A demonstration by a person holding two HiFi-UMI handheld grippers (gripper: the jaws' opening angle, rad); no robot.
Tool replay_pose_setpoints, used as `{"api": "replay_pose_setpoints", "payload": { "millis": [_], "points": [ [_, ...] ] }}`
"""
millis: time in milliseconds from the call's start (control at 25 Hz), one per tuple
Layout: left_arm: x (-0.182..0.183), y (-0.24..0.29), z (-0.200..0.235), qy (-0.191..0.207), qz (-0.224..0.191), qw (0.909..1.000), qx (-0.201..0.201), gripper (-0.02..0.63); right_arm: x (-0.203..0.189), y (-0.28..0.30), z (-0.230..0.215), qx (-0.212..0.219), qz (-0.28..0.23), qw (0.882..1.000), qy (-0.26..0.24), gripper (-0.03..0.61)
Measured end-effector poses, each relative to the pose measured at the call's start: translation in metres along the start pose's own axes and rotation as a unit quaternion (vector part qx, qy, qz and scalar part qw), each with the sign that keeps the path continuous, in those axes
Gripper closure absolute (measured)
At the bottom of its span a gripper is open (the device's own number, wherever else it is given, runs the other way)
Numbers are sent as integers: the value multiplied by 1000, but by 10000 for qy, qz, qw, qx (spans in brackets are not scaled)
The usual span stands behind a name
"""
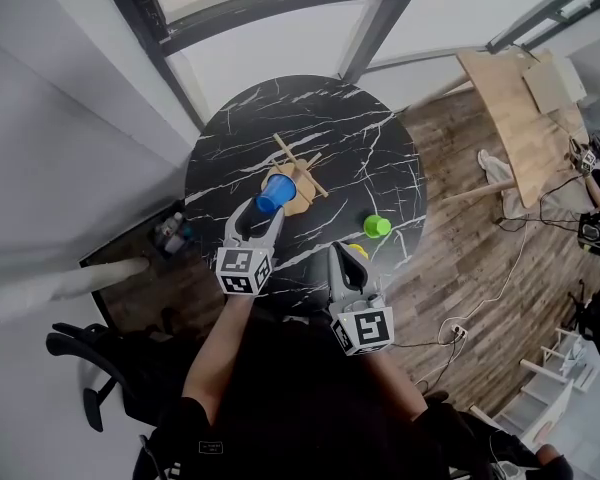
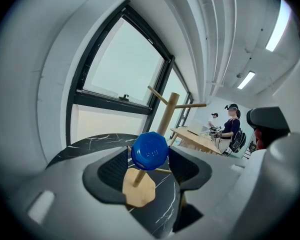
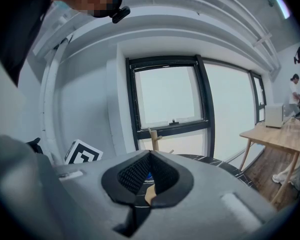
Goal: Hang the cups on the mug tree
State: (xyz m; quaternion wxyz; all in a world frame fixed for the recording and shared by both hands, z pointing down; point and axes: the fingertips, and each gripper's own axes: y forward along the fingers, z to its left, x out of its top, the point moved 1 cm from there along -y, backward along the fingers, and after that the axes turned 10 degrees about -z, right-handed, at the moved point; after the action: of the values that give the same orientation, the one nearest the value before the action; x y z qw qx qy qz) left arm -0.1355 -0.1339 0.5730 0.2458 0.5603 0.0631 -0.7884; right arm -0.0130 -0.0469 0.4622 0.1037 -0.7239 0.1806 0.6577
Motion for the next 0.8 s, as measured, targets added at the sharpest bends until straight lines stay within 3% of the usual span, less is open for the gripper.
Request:
{"api": "replay_pose_setpoints", "payload": {
  "millis": [360, 800],
  "points": [
    [-4, -4, -5, 12, 76, 10000, 49, 336, 1, -7, -6, -15, -17, 10000, 50, 578],
    [10, -22, -4, 17, -111, 9997, 228, 330, 9, -17, -9, -25, -115, 9999, 22, 578]
  ]
}}
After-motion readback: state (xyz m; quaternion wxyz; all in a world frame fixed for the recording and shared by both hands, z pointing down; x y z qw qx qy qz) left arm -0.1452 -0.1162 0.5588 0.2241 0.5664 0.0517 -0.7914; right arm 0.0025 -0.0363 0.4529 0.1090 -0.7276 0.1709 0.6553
